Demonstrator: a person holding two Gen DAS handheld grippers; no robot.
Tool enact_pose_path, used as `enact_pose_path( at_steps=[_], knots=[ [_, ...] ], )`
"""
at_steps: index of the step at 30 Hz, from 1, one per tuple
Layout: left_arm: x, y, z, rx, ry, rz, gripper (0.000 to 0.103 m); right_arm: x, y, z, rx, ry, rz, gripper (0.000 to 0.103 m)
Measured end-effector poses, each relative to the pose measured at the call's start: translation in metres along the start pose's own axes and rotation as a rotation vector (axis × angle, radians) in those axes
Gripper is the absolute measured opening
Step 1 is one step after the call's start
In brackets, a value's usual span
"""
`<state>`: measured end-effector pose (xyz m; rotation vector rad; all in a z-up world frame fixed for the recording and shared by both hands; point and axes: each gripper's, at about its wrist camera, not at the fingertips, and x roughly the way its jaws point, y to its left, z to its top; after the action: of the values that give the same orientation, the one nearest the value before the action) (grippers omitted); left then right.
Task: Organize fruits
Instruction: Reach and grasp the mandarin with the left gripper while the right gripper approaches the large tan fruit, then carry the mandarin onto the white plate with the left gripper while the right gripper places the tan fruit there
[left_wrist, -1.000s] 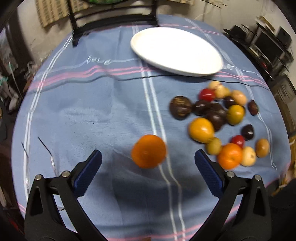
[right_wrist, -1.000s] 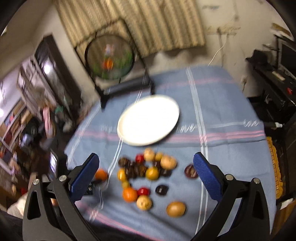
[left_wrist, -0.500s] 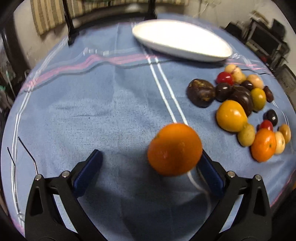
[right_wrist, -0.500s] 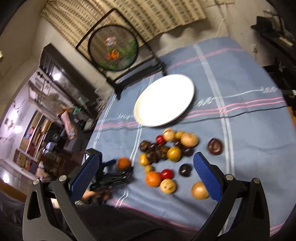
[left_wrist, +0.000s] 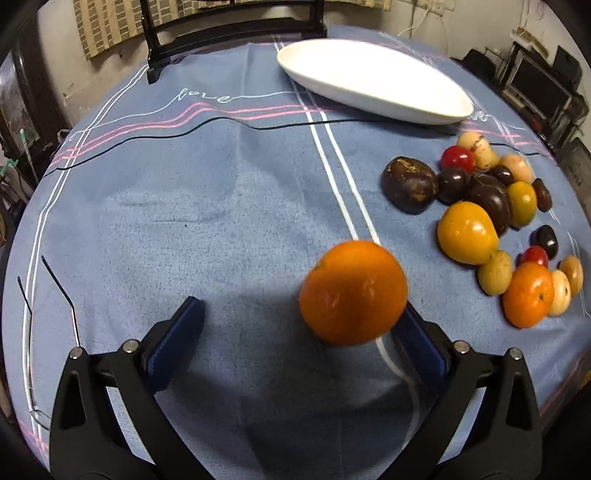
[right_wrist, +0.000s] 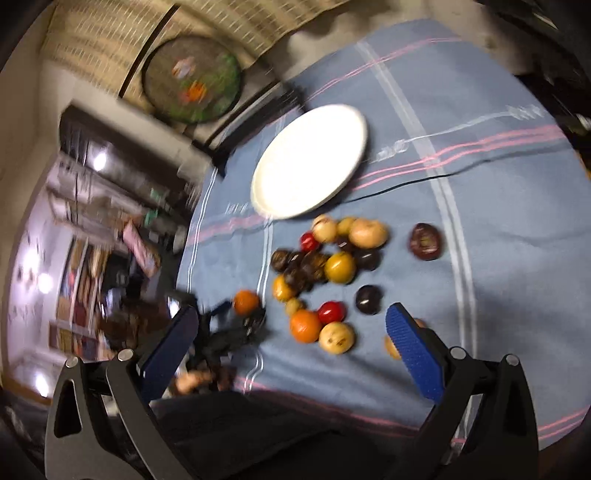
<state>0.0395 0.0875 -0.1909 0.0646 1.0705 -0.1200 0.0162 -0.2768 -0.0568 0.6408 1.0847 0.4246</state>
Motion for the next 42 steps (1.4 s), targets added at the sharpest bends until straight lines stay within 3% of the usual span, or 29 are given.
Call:
enact_pose_path(
  at_steps=[4,7,10,14,17,22,24,27,32,42],
  knots=[
    [0.004,0.001,0.013,0.0,0.079,0.002,0.101,-0.011,-0.016,-0.001,-0.048,-0.024,-0.113,0.102],
    [-0.005,0.001,0.023,0.002,0.028,-0.045,0.101,-0.016,-0.014,-0.009,-0.255,-0.078,-0.408,0.102],
    [-0.005,-0.007,0.032,0.042,0.032,-0.123,0.101,0.002,-0.021,-0.025,-0.369,-0.041,-0.523,0.102],
    [-0.001,-0.016,0.032,0.068,0.024,-0.154,0.1,0.022,-0.031,-0.037,-0.373,0.014,-0.492,0.102],
    [-0.002,-0.024,0.024,0.073,0.039,-0.188,0.081,0.025,-0.022,-0.041,-0.432,-0.003,-0.523,0.102],
    [-0.002,-0.025,0.02,0.092,0.039,-0.16,0.066,0.03,-0.017,-0.041,-0.456,0.009,-0.484,0.102],
    [-0.003,-0.02,0.02,0.082,0.027,-0.138,0.046,0.034,-0.02,-0.041,-0.451,0.019,-0.476,0.097],
    [-0.003,-0.011,0.022,0.023,0.035,-0.174,0.046,0.041,-0.029,-0.041,-0.427,0.041,-0.447,0.082],
    [-0.013,-0.019,0.014,0.043,0.033,-0.183,0.046,0.053,-0.044,-0.044,-0.398,0.104,-0.399,0.07],
    [-0.032,-0.024,-0.002,0.037,0.02,-0.178,0.046,0.086,-0.044,-0.051,-0.474,0.21,-0.363,0.067]
  ],
)
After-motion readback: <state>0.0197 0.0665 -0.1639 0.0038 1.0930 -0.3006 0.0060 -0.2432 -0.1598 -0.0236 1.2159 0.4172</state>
